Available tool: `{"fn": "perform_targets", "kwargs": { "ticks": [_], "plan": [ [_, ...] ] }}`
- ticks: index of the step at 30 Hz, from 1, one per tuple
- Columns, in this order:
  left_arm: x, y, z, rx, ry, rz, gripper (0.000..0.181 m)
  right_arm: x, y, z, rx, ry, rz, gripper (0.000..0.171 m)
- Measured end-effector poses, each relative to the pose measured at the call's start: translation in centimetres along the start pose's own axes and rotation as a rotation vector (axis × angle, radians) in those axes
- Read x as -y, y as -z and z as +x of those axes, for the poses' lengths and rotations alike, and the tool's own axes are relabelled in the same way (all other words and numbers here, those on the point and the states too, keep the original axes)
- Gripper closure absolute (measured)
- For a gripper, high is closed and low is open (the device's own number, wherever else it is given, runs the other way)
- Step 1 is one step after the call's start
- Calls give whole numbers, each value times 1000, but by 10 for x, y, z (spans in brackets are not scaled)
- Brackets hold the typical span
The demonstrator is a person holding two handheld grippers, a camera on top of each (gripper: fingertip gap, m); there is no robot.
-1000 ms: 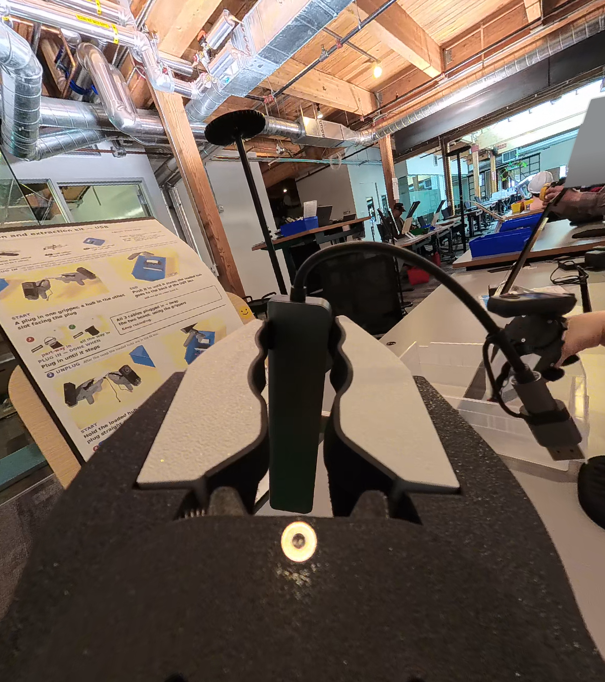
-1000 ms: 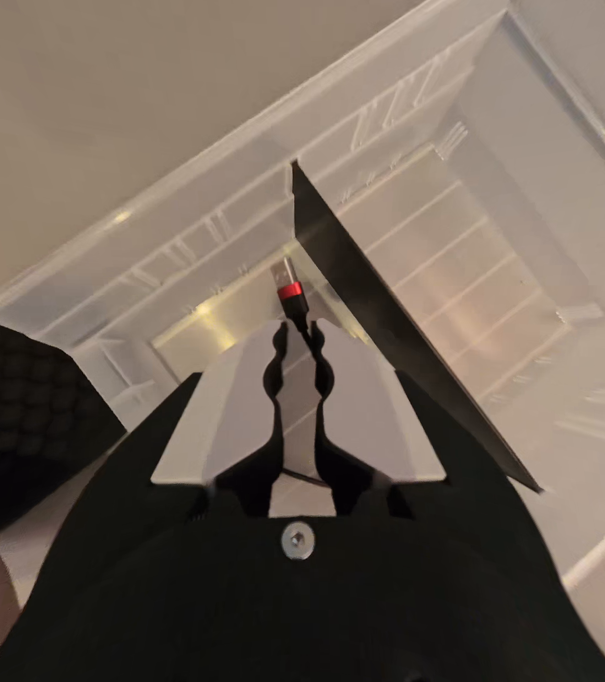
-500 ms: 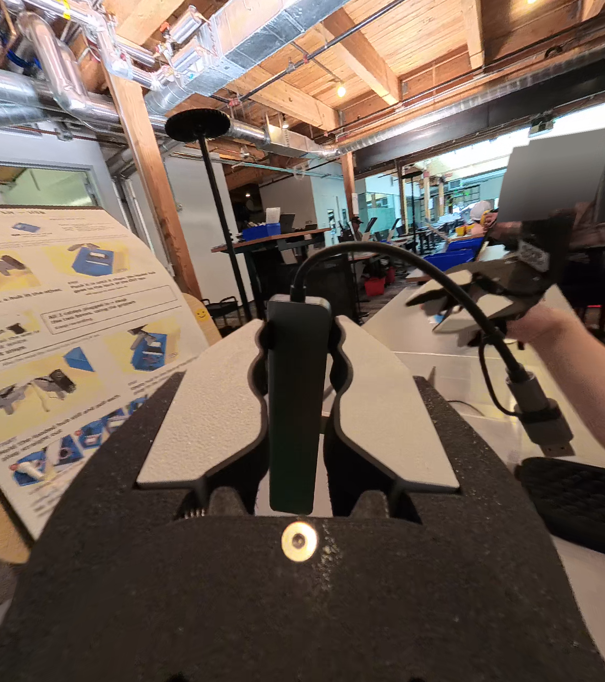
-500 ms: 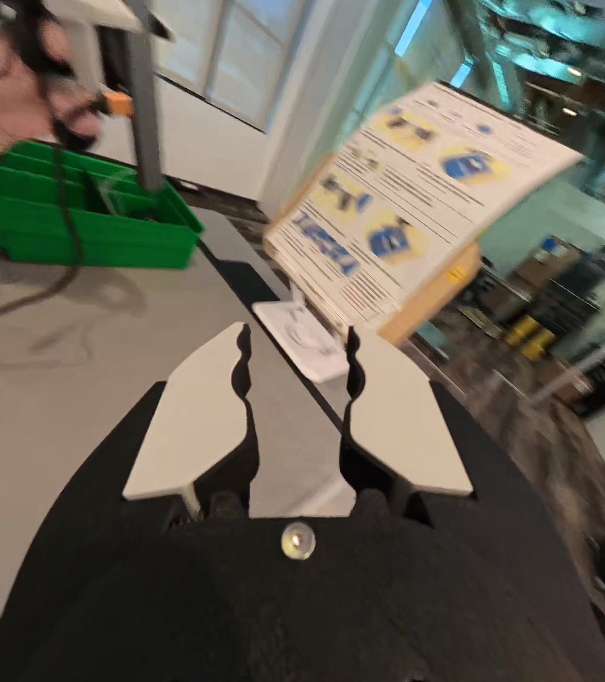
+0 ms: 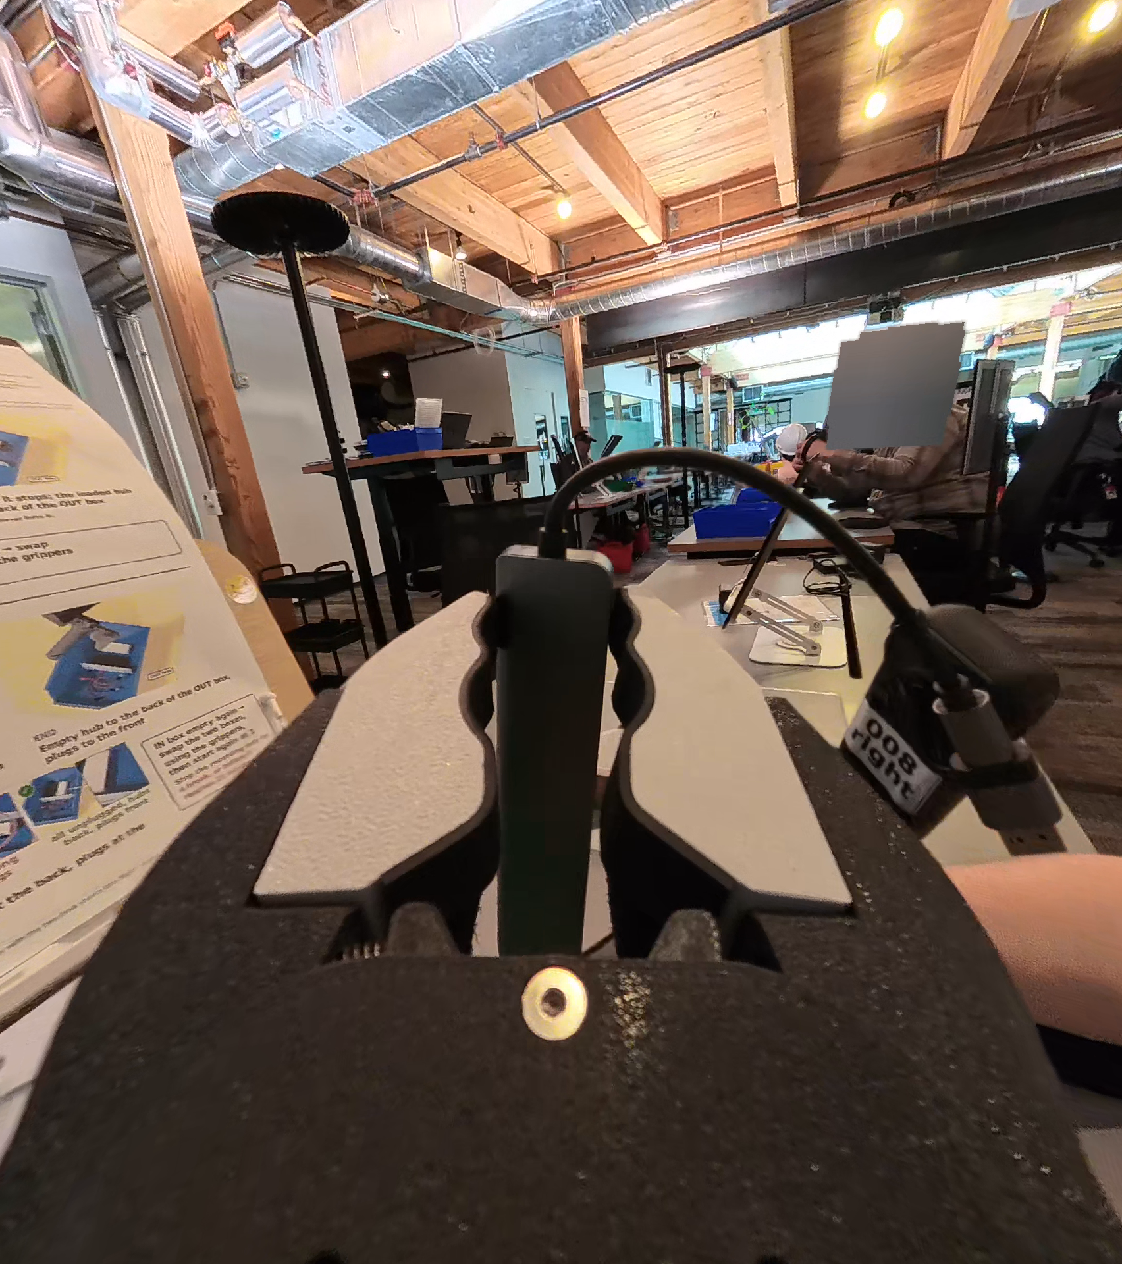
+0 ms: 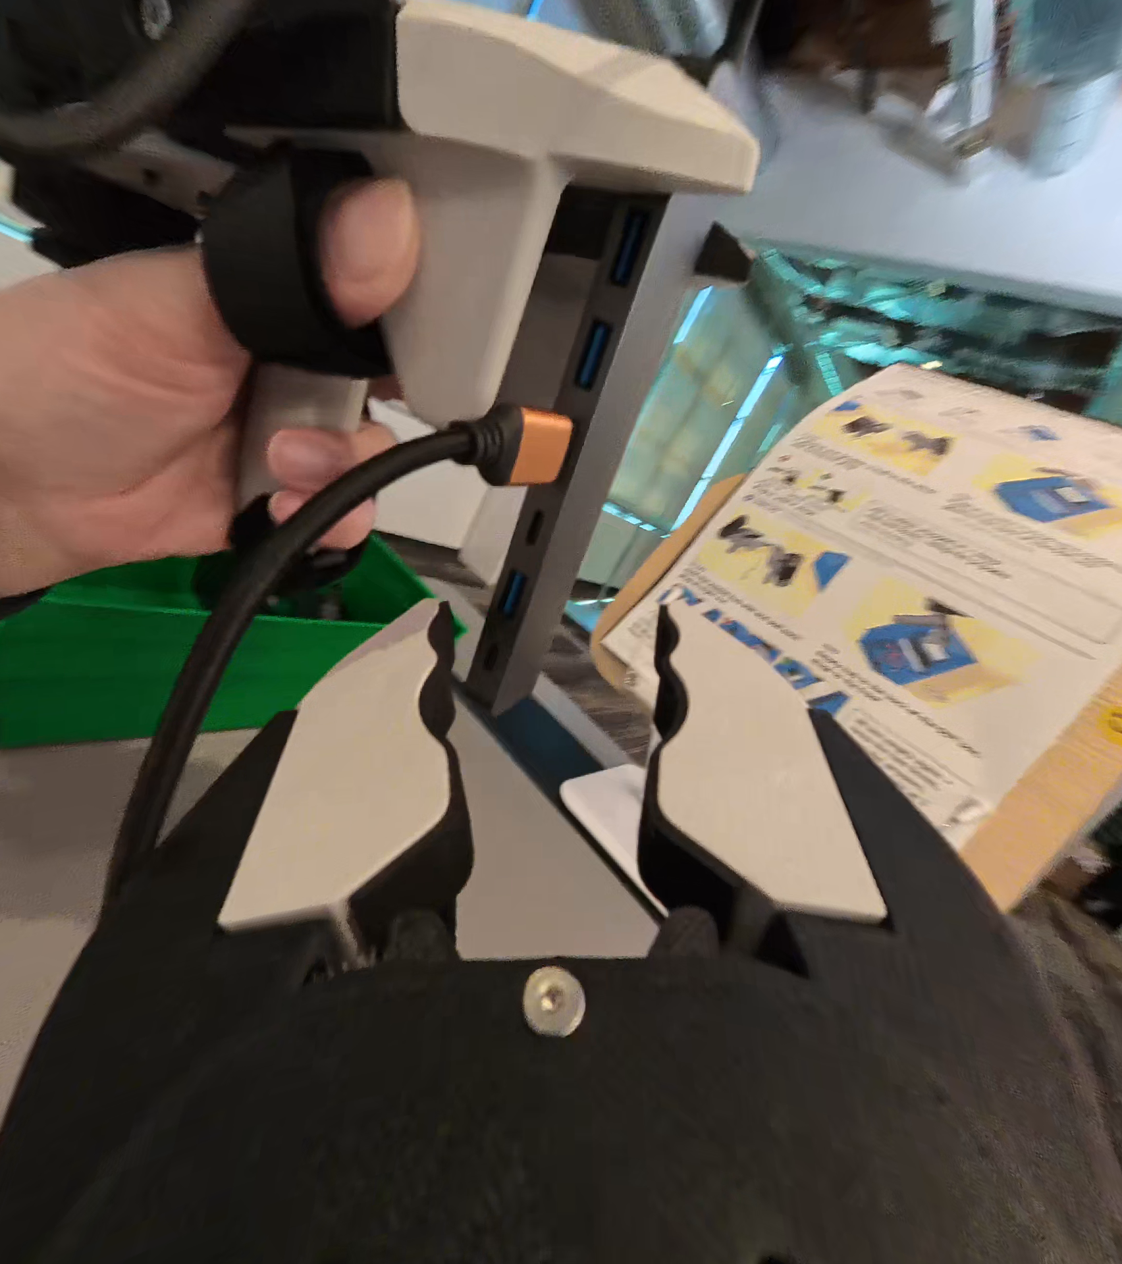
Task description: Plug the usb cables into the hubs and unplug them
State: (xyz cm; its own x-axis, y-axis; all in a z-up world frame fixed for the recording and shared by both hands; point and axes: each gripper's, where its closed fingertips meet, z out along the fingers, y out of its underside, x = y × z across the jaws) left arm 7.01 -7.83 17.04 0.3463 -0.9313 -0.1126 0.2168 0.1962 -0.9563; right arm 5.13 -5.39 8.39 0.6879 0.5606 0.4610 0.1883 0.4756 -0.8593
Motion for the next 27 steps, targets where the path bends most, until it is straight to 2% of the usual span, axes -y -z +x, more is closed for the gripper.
{"fn": "perform_targets", "kwargs": {
  "ticks": [2, 3, 4, 5, 7, 14, 19, 22, 27],
  "plan": [
    [-2, -4, 6, -16, 13, 6, 150, 0, 1, 3, -51, 37, -2, 117],
    [-2, -5, 8, -20, 21, 14, 150, 0, 3, 8, -93, 50, -5, 124],
    [-2, -6, 10, -23, 26, 23, 150, 0, 5, 11, -110, 59, -4, 143],
    [-3, -7, 12, -32, 32, 22, 150, 0, 8, 12, -108, 72, -6, 150],
    [-3, -7, 12, -29, 38, 27, 150, -1, 14, 27, -173, 111, -30, 155],
    [-4, -3, 12, -176, 161, 27, 147, 21, 43, 73, -303, 581, -138, 159],
    [-19, -1, 14, -234, 110, -112, 120, 27, 53, 76, -265, 870, -214, 159],
    [-28, 2, 24, -272, 5, -202, 128, 28, 54, 74, -250, 912, -238, 159],
    [-44, 1, 22, -224, -84, -306, 133, 30, 56, 71, -239, 1013, -250, 159]
  ]
}}
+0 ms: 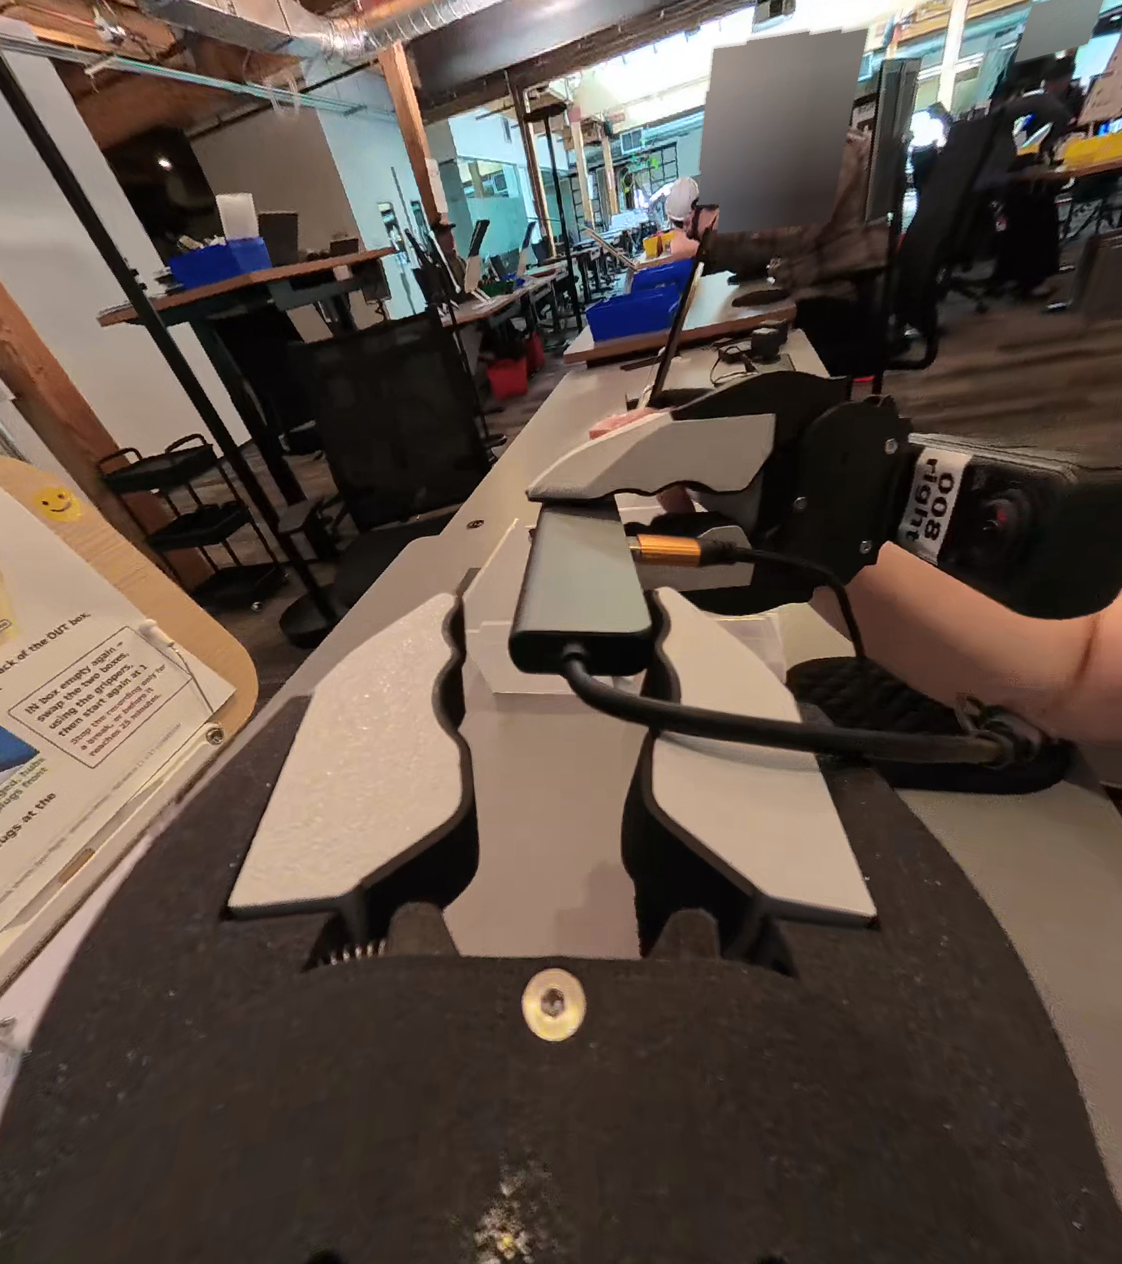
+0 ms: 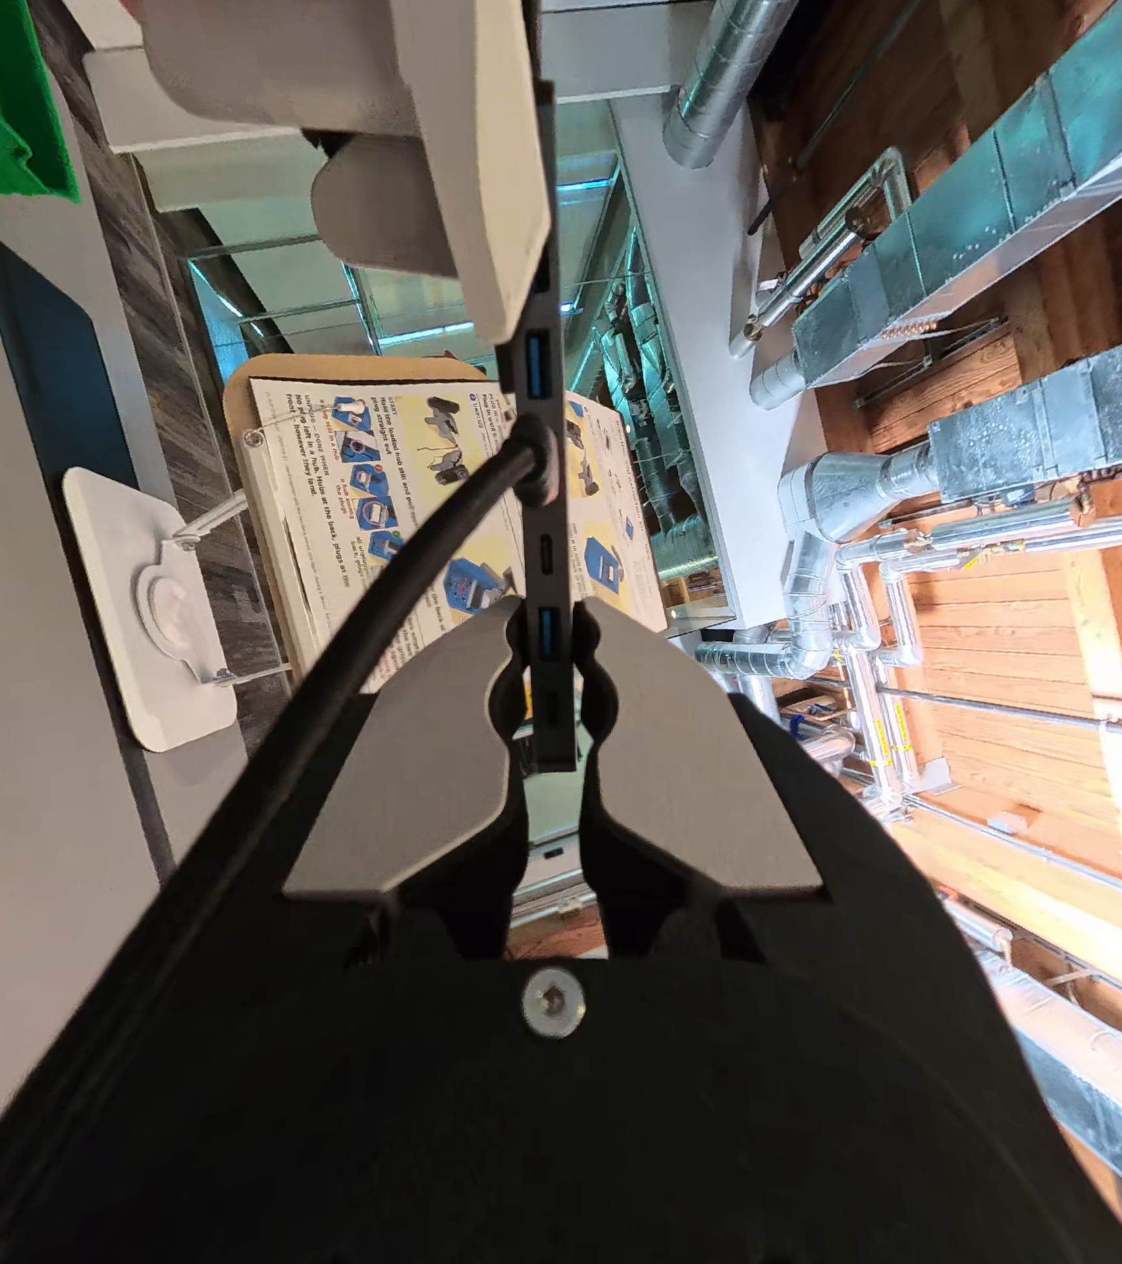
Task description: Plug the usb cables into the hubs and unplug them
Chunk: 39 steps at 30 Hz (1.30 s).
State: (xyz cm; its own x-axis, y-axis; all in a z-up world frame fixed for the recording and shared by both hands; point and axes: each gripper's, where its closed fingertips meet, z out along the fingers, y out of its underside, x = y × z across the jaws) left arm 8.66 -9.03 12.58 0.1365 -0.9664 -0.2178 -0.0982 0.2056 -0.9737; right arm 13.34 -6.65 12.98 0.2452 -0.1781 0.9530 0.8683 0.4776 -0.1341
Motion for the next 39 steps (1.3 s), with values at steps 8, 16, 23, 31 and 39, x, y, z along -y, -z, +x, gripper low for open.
{"fn": "perform_targets", "kwargs": {
  "ticks": [8, 16, 23, 31, 39],
  "plan": [
    [-2, -6, 5, -37, 38, 15, 143, -3, 0, 0, -14, 70, -25, 160],
    [1, -12, 7, -55, 81, 67, 150, 1, 1, 4, -46, 126, -31, 160],
    [6, -13, 7, -39, 61, 102, 150, 2, 3, 6, -49, 144, -17, 160],
    [23, -12, 16, 64, -127, 195, 151, 8, 11, 32, -223, 114, 39, 151],
    [48, 22, -1, 361, -408, 291, 151, 12, 27, 74, -285, -365, 139, 148]
  ]
}}
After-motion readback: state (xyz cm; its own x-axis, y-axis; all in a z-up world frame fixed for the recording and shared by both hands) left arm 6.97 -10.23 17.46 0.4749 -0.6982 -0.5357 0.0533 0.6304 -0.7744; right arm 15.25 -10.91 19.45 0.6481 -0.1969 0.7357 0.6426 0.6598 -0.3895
